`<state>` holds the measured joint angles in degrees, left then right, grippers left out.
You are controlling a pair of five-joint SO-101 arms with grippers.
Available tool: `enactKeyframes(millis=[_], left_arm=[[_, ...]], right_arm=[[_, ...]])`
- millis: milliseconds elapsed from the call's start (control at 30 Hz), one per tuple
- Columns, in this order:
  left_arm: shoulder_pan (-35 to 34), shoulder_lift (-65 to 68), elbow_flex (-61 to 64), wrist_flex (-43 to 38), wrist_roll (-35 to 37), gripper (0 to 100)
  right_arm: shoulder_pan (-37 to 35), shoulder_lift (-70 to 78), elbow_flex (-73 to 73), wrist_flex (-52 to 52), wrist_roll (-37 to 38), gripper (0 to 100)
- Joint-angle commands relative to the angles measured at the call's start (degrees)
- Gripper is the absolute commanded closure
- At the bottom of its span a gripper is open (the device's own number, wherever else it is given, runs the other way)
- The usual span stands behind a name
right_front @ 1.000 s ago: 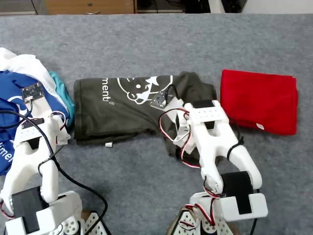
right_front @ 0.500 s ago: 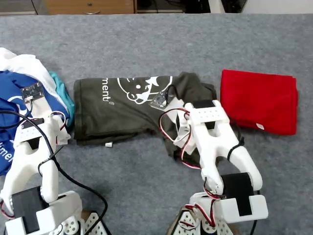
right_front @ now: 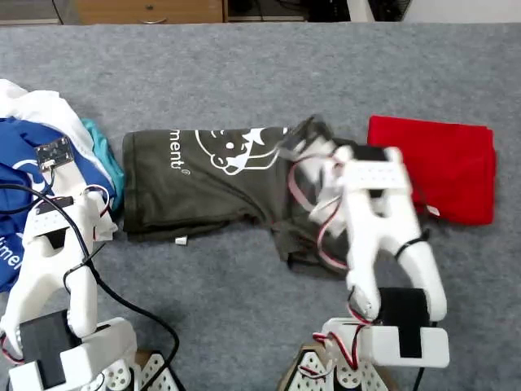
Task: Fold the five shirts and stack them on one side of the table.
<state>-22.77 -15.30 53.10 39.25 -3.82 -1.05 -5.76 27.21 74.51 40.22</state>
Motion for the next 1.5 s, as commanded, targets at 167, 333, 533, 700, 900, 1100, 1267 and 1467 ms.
enactKeyframes(millis=[167, 333, 533, 700, 900, 1100, 1267, 1467], left_arm=[[0.35, -2.24, -0.88, -0.26, -0.26, 98], [2.64, -2.68, -13.89, 8.53, 1.67, 98], [10.73, 3.38, -28.75, 7.47, 5.45, 98], [13.1, 18.95, -37.27, -1.05, 8.0, 98], [11.6, 44.53, -61.89, 2.02, 8.09, 98], [9.67, 64.84, -92.22, 21.71, 2.29, 98], [6.51, 74.24, -108.13, 32.0, 1.85, 98], [6.59, 75.82, -123.08, 44.31, 1.85, 98]], right_arm=[[2.42, -0.75, -14.81, -9.76, -2.29, 94.5], [2.68, 11.12, -20.44, -21.71, -11.16, 98.5], [1.01, 32.84, -36.09, -24.09, -14.24, 98.6], [3.3, 46.2, -53.85, -16.62, -16.88, 98.6], [6.11, 59.38, -73.36, -5.1, -13.98, 98.5], [7.6, 69.05, -91.74, 3.16, -11.52, 98.6], [9.71, 74.77, -105.54, 9.05, -11.43, 98.6], [8.48, 79.6, -117.41, 13.98, -11.34, 98.6]])
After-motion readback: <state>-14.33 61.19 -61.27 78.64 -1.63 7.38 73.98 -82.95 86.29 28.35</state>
